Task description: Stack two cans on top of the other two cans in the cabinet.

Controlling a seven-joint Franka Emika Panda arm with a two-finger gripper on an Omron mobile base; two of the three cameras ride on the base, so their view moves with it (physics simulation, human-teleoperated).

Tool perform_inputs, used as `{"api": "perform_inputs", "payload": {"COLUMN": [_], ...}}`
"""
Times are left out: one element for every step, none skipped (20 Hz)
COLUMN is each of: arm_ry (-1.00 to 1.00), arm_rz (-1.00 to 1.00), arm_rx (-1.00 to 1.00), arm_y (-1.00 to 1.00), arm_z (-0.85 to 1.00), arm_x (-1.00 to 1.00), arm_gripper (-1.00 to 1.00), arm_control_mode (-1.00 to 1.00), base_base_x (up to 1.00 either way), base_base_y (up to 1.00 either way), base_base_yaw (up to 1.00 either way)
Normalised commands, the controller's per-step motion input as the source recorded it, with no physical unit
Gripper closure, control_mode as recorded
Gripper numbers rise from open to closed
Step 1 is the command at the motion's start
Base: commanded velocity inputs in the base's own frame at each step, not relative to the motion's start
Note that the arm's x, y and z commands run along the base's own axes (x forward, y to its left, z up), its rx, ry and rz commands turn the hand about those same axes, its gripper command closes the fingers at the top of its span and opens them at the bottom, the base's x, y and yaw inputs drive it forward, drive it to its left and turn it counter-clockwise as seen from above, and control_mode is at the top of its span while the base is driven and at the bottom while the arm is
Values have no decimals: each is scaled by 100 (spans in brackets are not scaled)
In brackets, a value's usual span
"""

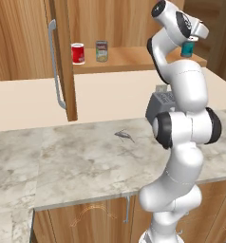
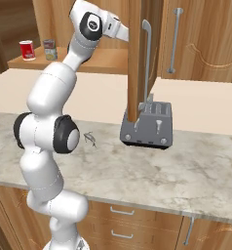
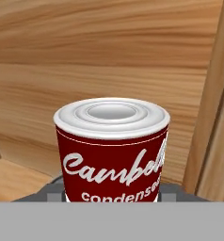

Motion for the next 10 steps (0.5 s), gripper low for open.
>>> {"api": "perform_inputs", "payload": {"arm_ry": [0, 0, 0, 0, 0, 0, 0, 0, 0, 0], "arm_rz": [0, 0, 0, 0, 0, 0, 0, 0, 0, 0], "arm_rx": [0, 0, 0, 0, 0, 0, 0, 0, 0, 0], "arm_y": [-13, -9, -5, -2, -1, 0, 0, 0, 0, 0], "arm_z": [-8, -2, 0, 0, 0, 0, 0, 3, 4, 4], "arm_x": [25, 27, 25, 23, 25, 25, 24, 24, 24, 24], "arm_gripper": [100, 100, 100, 100, 100, 100, 100, 100, 100, 100], "arm_control_mode": [-100, -100, -100, -100, -100, -100, -100, -100, -100, -100], "base_base_x": [0, 0, 0, 0, 0, 0, 0, 0, 0, 0], "base_base_y": [0, 0, 0, 0, 0, 0, 0, 0, 0, 0], "base_base_yaw": [0, 0, 0, 0, 0, 0, 0, 0, 0, 0]}}
